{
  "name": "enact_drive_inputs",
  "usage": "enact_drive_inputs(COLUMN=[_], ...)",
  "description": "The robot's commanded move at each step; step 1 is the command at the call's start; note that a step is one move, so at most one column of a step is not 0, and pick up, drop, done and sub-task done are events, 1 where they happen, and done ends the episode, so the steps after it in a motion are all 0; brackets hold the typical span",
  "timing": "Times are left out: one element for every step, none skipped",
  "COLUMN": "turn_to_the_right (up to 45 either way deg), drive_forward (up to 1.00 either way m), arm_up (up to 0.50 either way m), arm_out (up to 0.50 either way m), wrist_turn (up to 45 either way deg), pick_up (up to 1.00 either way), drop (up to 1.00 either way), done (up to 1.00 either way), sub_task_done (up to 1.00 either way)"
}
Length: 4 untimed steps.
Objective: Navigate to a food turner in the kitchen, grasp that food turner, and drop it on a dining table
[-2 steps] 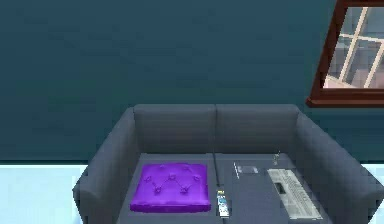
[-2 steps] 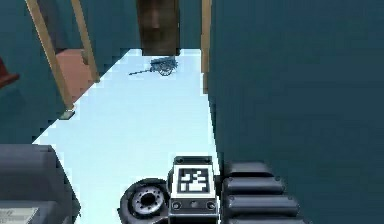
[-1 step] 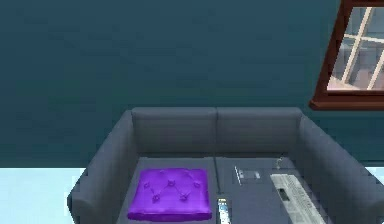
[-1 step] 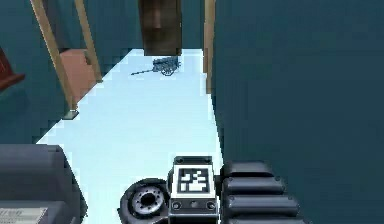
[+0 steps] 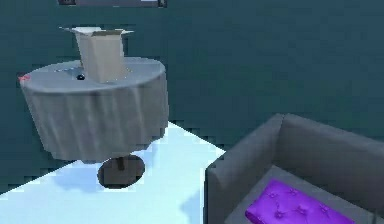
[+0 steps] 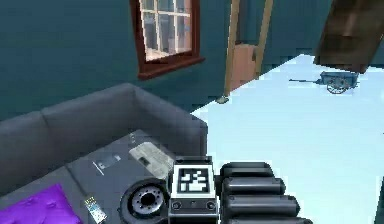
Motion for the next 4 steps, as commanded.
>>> enact_drive_inputs(turn_to_the_right=[-36.0,0.0,45.0,9.0], drive_forward=[0.00,0.75,0.00,0.00], arm_up=[0.00,0.00,0.00,0.00], arm_out=[0.00,0.00,0.00,0.00], wrist_turn=[0.0,0.0,0.0,0.0], pick_up=[0.00,0.00,0.00,0.00], drop=[0.00,0.00,0.00,0.00], done=[0.00,0.00,0.00,0.00], sub_task_done=[0.00,0.00,0.00,0.00])
